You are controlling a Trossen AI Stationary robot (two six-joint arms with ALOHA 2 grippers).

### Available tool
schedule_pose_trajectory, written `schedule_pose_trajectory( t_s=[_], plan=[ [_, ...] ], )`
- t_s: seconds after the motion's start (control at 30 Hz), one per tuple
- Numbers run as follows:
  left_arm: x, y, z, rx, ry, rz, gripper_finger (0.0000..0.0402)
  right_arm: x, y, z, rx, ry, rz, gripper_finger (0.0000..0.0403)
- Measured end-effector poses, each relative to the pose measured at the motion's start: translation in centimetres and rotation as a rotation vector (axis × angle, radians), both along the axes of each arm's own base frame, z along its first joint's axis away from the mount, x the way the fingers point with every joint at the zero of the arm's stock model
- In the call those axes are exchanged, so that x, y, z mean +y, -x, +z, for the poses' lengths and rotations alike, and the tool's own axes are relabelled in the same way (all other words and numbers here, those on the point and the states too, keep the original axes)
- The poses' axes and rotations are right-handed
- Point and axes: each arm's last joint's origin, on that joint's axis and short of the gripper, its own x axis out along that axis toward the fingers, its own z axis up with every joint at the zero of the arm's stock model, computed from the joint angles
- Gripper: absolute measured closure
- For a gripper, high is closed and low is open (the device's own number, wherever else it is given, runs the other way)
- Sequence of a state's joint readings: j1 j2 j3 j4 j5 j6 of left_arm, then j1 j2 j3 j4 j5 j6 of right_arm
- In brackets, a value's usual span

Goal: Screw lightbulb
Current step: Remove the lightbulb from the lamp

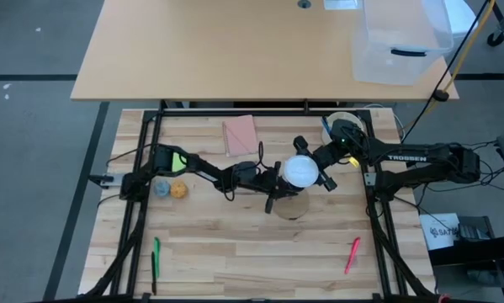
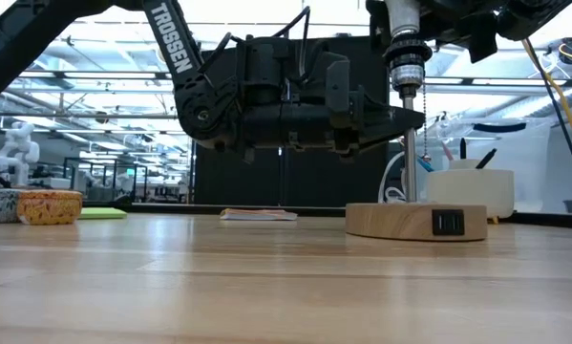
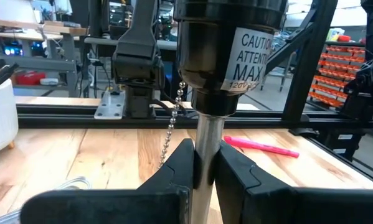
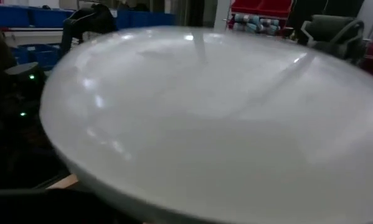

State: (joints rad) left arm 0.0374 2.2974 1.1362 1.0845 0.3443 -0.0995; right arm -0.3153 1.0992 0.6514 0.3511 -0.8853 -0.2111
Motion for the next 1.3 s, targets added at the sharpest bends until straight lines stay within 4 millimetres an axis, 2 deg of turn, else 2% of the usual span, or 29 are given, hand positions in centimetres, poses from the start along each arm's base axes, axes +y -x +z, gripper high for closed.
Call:
schedule_pose_trajectory(
  t_s=[0.27, 0.7, 1.0, 1.3],
  plan=[
    [0.0, 0.0, 0.0, 0.003, 0.007, -0.001, 0.0363, -0.4, 1.5, 0.8, 0.006, 0.022, -0.105, 0.0097],
    [0.2, 0.0, 0.0, 0.002, 0.002, 0.054, 0.0363, 0.2, 4.9, 2.0, 0.040, 0.058, -0.229, 0.0093],
    [-0.1, -0.2, 0.0, 0.002, -0.008, 0.253, 0.0363, 0.9, 6.8, 2.2, 0.112, 0.013, -0.285, 0.0096],
    [0.3, -0.1, 0.1, -0.005, -0.022, 0.537, 0.0363, 1.1, 7.0, 2.0, 0.162, 0.015, -0.434, 0.0096]
  ],
)
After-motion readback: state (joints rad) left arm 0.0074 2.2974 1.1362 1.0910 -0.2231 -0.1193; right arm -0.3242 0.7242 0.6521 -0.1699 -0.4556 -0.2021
